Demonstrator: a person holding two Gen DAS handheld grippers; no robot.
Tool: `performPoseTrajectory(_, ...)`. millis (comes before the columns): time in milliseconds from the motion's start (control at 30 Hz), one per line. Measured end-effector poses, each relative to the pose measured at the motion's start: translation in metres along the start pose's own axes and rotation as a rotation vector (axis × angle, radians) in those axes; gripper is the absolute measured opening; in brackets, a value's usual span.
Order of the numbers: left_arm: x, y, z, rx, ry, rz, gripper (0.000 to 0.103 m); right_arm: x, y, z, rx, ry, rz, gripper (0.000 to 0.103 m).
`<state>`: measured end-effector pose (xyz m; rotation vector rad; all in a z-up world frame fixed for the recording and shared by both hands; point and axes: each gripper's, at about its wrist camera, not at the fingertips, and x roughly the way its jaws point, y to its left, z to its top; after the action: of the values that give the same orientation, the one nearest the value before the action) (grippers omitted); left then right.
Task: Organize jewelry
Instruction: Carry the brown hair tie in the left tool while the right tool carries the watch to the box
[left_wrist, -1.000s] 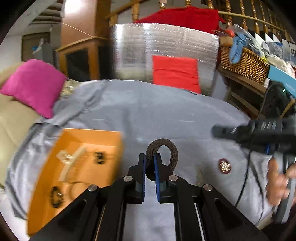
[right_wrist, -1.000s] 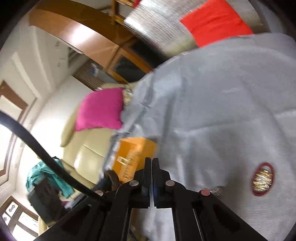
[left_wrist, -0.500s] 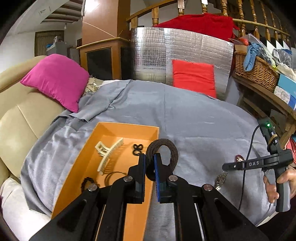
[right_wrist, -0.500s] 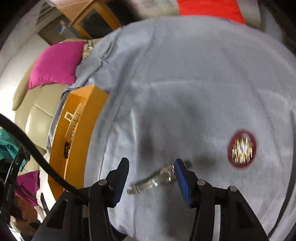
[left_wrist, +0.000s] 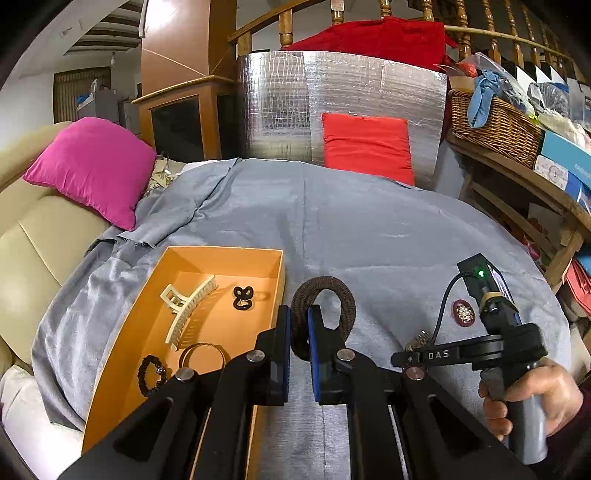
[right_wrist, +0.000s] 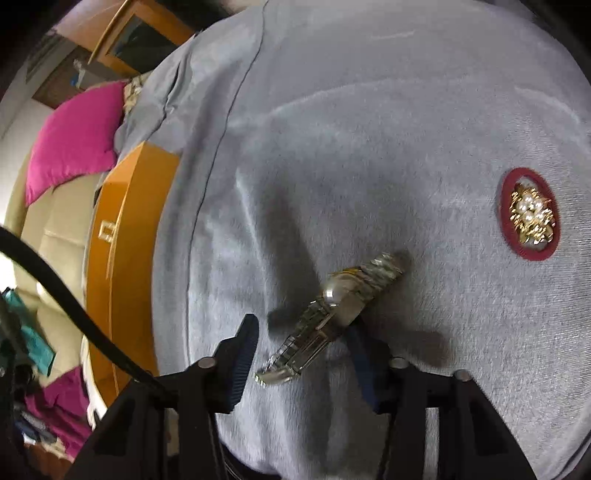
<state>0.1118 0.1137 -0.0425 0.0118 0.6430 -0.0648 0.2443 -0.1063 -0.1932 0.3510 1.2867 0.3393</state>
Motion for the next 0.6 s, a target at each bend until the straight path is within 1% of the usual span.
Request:
performPoseTrajectory(33, -0.001, 0.002, 0.000, -0.004, 0.001, 0.002, 0.009, 0.001, 0.000, 0.001, -0.009, -0.007, -0.010, 0.027)
performPoseTrajectory(67, -0.001, 0.004, 0.001, -0.007, 0.001, 0.005, 0.009, 0.001, 0.001, 0.002, -0.014, -0.010, 0.000, 0.020)
performPoseTrajectory(167, -0.006, 0.013, 0.002, -0.022, -0.010, 0.017, 0.009, -0.003, 0.000, 0.004, -0.041, -0.016, 0.019, 0.018)
performPoseTrajectory(233, -0.010, 0.022, 0.003, -0.035, -0.018, 0.026, 0.009, -0.013, 0.000, 0.003, -0.059, -0.040, 0.043, 0.018)
performPoseTrajectory(367, -0.019, 0.042, 0.001, -0.057, -0.030, 0.057, 0.009, -0.024, -0.001, 0.005, -0.056, -0.071, 0.093, 0.017)
performPoseTrajectory(400, -0.022, 0.050, 0.000, -0.062, -0.031, 0.074, 0.009, -0.028, 0.000, 0.006, -0.056, -0.086, 0.113, 0.002)
performPoseTrajectory(467, -0.028, 0.066, -0.004, -0.078, -0.034, 0.105, 0.009, -0.039, 0.003, 0.008, -0.056, -0.115, 0.188, 0.002)
performPoseTrajectory(567, -0.034, 0.086, -0.011, -0.098, -0.026, 0.143, 0.009, -0.062, 0.015, 0.009, -0.093, -0.196, 0.228, 0.002)
performPoseTrajectory(600, -0.036, 0.094, -0.015, -0.108, -0.022, 0.161, 0.009, -0.066, 0.016, 0.009, -0.093, -0.206, 0.252, 0.002)
